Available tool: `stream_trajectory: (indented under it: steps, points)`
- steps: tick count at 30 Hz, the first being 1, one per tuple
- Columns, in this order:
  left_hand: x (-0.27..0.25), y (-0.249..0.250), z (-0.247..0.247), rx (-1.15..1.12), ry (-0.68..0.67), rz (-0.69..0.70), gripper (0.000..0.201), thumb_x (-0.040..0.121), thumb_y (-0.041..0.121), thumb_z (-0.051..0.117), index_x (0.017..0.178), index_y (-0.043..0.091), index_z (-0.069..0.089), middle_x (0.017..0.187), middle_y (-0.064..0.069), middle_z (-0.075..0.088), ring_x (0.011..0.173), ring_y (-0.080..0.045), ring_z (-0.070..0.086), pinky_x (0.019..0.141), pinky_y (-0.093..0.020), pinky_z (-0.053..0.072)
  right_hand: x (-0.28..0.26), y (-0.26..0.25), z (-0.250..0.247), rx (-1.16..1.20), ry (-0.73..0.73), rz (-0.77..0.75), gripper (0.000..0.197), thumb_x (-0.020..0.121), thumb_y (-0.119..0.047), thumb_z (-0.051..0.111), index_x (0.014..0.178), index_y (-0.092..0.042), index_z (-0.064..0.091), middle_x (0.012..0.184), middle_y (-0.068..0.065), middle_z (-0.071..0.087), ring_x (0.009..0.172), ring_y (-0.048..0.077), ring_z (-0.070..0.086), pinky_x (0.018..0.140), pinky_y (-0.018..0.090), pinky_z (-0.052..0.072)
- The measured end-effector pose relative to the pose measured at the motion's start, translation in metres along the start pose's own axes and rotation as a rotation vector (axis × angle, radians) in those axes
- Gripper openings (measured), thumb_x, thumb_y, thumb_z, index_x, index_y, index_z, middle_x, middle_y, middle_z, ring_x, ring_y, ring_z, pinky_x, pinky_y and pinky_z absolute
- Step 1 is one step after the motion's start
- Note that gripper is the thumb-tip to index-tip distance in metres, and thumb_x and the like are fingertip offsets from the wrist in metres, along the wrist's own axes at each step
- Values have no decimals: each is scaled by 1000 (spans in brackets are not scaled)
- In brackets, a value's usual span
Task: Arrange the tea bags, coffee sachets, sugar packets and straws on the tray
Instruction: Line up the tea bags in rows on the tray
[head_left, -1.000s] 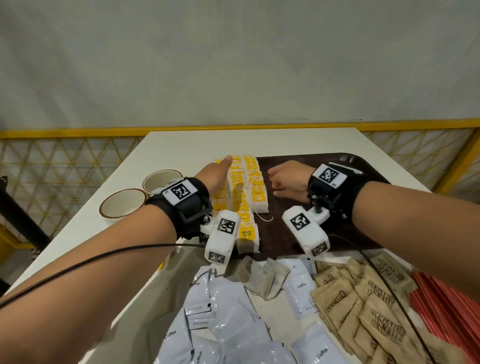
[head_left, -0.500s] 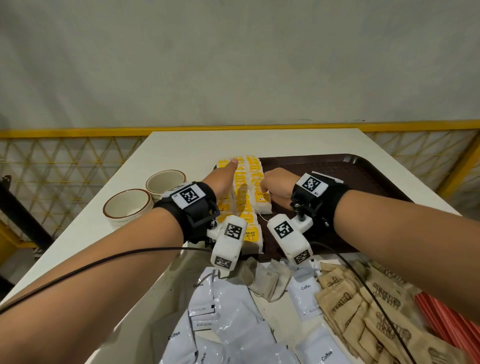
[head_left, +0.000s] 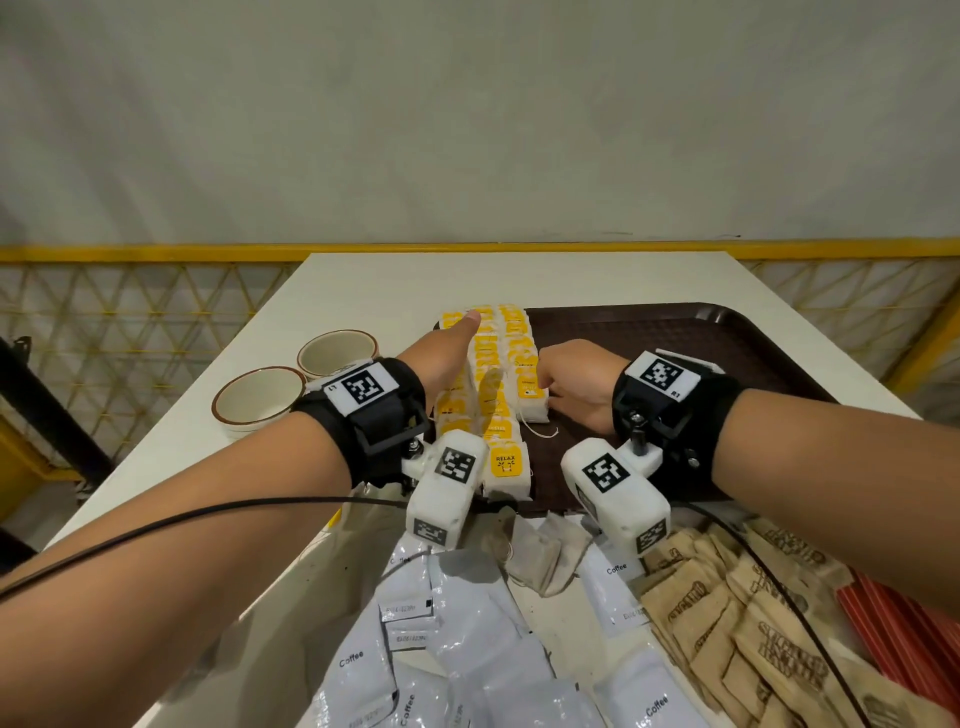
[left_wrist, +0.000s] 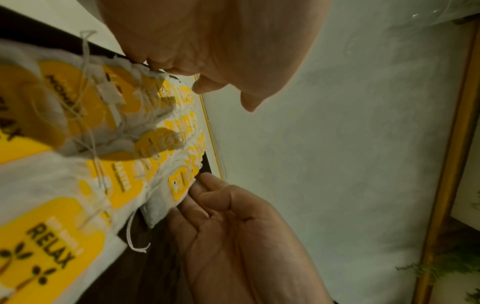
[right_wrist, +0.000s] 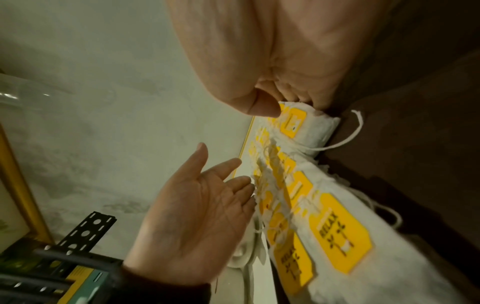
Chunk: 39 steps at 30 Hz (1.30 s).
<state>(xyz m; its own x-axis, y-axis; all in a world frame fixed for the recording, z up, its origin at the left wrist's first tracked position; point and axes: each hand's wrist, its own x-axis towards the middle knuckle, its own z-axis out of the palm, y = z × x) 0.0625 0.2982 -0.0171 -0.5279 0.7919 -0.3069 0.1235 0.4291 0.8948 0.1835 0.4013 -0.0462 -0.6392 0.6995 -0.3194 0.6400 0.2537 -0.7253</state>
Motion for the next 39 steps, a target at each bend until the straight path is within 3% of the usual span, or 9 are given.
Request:
stream_trajectory:
  steps: [4, 10, 14, 16, 19, 22, 26, 30, 39]
  points:
    - [1, 1, 1, 3, -8, -5, 66, 98, 53, 29, 150, 13, 20, 157, -9, 20, 144, -26, 21, 114, -38, 20, -2, -13, -3, -532, 158, -48, 33, 94, -4, 52, 127, -4, 51, 127, 10, 55, 116, 27, 53, 92, 26, 36]
    - [-4, 2, -4, -57, -76, -13, 65, 99, 49, 33, 151, 13, 17, 158, -7, 15, 145, -24, 15, 115, -37, 16, 12, -3, -2, 216, 64, -27, 12, 80, -9, 52, 77, -20, 50, 83, 3, 51, 79, 22, 52, 86, 43, 50]
    - [-24, 5, -19, 10, -36, 147, 50, 100, 32, 44, 144, 10, 35, 149, -8, 37, 139, -23, 32, 111, -33, 25, -17, -14, -6, 329, 51, -79, 27, 86, -2, 53, 112, -10, 57, 106, 12, 57, 95, 23, 56, 80, 35, 50]
    - [-41, 2, -28, 173, -81, 287, 30, 96, 19, 53, 125, 10, 56, 118, -7, 60, 114, -21, 56, 94, -26, 45, -50, -20, -8, 202, -20, -202, 31, 87, 1, 56, 117, -7, 58, 96, 12, 60, 81, 17, 56, 70, 30, 47]
    - [-69, -9, -34, 616, -357, 345, 14, 89, 10, 59, 95, 11, 71, 85, -3, 69, 76, -13, 63, 66, -18, 52, -103, -21, -5, -445, -206, -397, 23, 81, -11, 71, 103, -18, 69, 81, -4, 64, 66, 4, 55, 67, 20, 46]
    - [-88, -21, -24, 961, -487, 334, 15, 86, 23, 66, 95, 14, 74, 90, -2, 71, 75, -9, 60, 64, -14, 47, -128, -16, 9, -766, -291, -390, 28, 76, -26, 78, 102, -22, 70, 85, -6, 63, 68, 3, 54, 60, 11, 39]
    - [-96, -27, -10, 1075, -344, 447, 10, 84, 26, 69, 86, 17, 73, 84, 6, 66, 72, -7, 53, 56, -12, 39, -135, -10, 27, -882, -266, -376, 42, 74, -35, 79, 112, -21, 67, 98, 0, 64, 83, 15, 57, 67, 17, 40]
    - [-101, -30, 3, 1170, -338, 461, 21, 84, 29, 67, 98, 14, 72, 95, 3, 65, 82, -13, 55, 67, -20, 42, -133, -8, 37, -945, -206, -392, 45, 77, -31, 77, 117, -16, 63, 93, -5, 58, 81, 10, 50, 60, 15, 36]
    - [-99, -36, 10, 982, -267, 407, 29, 73, 23, 78, 90, 22, 55, 77, 13, 49, 77, -11, 51, 61, -21, 42, -128, -2, 43, -898, -125, -464, 34, 76, -30, 78, 104, -16, 65, 97, 0, 59, 83, 13, 51, 68, 22, 39]
